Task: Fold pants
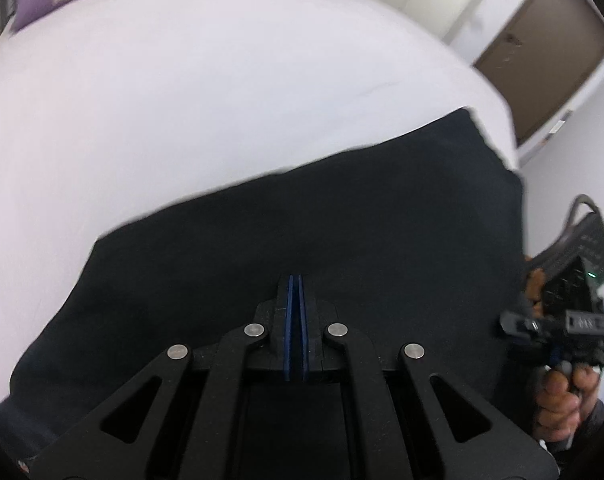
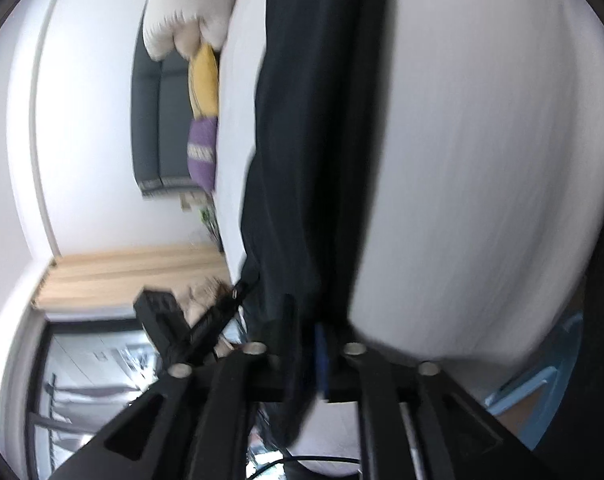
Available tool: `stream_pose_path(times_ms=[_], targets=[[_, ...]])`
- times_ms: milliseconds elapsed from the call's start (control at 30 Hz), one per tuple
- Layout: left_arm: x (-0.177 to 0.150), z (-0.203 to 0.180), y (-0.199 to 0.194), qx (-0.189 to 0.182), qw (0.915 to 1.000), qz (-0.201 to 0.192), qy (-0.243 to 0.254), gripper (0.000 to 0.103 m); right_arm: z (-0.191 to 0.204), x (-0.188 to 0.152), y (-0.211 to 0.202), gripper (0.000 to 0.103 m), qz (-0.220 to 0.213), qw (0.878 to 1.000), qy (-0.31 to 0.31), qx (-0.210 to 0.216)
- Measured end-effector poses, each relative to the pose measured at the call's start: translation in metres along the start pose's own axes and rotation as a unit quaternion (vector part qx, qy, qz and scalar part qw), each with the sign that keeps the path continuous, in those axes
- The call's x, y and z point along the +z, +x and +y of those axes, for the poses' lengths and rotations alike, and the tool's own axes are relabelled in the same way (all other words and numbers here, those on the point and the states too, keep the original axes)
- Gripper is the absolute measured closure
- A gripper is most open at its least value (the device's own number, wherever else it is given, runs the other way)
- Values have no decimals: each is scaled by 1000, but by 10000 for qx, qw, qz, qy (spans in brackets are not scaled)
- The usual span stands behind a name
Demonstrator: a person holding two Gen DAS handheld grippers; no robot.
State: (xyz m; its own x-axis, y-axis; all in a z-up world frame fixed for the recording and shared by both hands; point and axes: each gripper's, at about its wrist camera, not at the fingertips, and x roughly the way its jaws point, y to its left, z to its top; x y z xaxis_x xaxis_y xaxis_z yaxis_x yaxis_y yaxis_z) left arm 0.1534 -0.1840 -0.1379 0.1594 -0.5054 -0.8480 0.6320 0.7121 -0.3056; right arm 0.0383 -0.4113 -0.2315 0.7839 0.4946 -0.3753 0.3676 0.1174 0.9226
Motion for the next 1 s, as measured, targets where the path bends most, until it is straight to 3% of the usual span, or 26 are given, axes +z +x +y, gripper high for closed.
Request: stream_pose_path(times_ms=[100, 133, 167, 233, 467, 633, 700, 767, 833, 900, 1000], targets=[[10, -15, 14, -10, 9998, 127, 146, 101, -1, 15, -7, 85, -197, 9998, 35, 12], [14, -16, 24, 23, 9996, 229, 134, 101, -4, 20, -9, 98, -253, 9996, 92, 23], [14, -13, 36, 81, 9991, 403, 64, 101, -6, 23, -10, 102, -266, 9995, 157, -54], [10, -6, 41, 8, 9992, 389, -94, 101, -15, 24, -11, 103, -228, 9992, 317, -36], [12, 5, 38, -60, 9989, 343, -320, 101, -13, 16, -18, 102, -234, 9996, 20, -130], [33, -33, 32, -208, 9996, 150, -68, 101, 1, 29, -36, 83, -505, 9986, -172, -43], [41, -46, 38, -257, 9995, 156, 51, 101, 2, 38, -41, 83, -617, 9980, -163, -44], [47, -56, 48, -242, 9994, 231, 133, 101, -3, 48, -44, 85, -699, 9975, -48, -41], [45, -58, 58, -147, 9990, 382, 203, 101, -13, 53, -46, 102, -696, 9975, 59, -119], [40, -58, 73, -63, 9986, 501, 181, 101, -23, 54, -47, 103, -679, 9975, 163, -60], [37, -41, 71, -315, 9986, 417, -108, 101, -27, 52, -49, 103, -715, 9974, 68, -37]])
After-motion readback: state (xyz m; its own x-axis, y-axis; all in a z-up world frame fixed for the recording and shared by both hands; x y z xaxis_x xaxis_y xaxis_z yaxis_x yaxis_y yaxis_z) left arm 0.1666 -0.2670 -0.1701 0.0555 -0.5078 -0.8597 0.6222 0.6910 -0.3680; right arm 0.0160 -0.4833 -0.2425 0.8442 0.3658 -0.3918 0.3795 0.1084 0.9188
